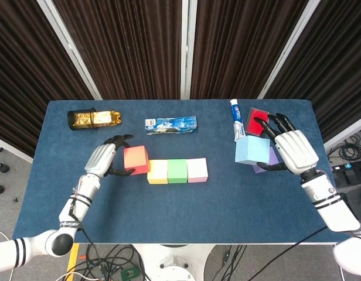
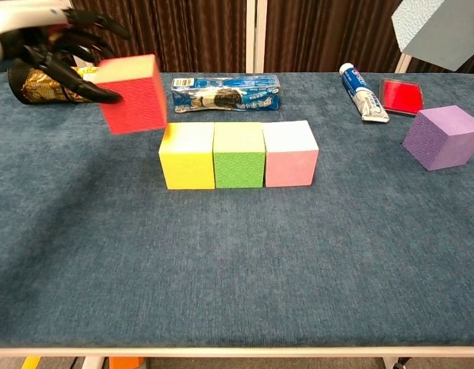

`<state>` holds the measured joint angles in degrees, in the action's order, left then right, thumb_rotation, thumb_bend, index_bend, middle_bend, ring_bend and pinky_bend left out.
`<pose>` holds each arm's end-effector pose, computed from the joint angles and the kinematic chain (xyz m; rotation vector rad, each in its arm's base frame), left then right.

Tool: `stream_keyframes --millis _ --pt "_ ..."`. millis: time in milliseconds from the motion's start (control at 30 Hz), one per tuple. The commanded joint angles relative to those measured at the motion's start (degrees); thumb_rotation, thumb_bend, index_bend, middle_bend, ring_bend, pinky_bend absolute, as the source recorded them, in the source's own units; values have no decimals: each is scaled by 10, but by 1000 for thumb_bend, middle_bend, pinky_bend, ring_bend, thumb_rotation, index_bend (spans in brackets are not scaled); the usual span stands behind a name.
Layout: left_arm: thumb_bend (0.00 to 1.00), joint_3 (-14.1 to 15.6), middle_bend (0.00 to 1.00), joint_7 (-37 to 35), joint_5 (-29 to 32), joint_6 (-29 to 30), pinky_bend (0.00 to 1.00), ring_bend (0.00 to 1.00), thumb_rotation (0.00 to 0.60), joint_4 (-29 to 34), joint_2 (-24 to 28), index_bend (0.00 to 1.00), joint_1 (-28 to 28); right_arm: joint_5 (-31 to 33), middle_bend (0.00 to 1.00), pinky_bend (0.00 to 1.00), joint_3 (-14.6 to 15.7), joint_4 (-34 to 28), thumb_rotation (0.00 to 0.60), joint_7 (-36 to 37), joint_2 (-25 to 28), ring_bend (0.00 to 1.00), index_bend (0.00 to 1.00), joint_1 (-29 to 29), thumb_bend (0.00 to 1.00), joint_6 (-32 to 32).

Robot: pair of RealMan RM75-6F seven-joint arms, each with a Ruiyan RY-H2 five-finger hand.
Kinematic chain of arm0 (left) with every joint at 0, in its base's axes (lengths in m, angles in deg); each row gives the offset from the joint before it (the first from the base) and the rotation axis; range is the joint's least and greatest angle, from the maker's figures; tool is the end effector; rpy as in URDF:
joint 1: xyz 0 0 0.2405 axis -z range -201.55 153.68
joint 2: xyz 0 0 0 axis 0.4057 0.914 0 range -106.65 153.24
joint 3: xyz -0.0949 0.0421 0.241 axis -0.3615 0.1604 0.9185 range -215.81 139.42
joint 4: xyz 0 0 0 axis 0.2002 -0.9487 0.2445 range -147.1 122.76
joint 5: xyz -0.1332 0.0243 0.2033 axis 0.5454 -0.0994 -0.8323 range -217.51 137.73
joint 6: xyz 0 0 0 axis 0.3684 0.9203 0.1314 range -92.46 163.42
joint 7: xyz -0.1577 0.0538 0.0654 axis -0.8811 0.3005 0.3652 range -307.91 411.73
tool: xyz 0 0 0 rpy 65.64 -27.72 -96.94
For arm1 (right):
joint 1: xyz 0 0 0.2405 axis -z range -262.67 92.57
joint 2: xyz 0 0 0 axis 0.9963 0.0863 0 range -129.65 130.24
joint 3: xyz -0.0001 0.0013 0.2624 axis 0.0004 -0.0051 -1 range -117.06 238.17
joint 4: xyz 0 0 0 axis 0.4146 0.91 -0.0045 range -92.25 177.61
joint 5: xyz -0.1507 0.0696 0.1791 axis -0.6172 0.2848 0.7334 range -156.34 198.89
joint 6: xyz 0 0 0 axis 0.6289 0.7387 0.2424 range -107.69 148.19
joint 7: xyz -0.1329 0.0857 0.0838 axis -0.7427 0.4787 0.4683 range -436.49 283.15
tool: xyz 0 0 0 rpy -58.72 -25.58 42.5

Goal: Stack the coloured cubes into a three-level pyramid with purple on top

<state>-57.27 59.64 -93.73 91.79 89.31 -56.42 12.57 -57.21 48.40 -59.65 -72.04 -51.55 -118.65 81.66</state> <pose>-0.1275 0.3798 -0.0002 -1.5392 -1.4103 -1.1853 -0.1730 -0.3788 0.1507 1.7273 -0.8372 1.1014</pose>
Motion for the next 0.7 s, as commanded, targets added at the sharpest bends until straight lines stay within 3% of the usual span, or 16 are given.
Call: stream_keyframes --millis 33,367,700 --pt "274 1 512 1 8 -5 136 98 600 -10 -13 150 11 9 571 0 0 18 600 15 -6 70 0 3 123 -3" --pt "274 -9 540 36 50 46 136 130 600 -24 -66 149 40 24 571 0 -2 71 600 58 -12 70 0 14 124 -8" --pt "274 6 542 77 59 80 136 132 600 -17 -103 149 55 14 571 0 1 97 600 95 -11 70 0 20 124 -16"
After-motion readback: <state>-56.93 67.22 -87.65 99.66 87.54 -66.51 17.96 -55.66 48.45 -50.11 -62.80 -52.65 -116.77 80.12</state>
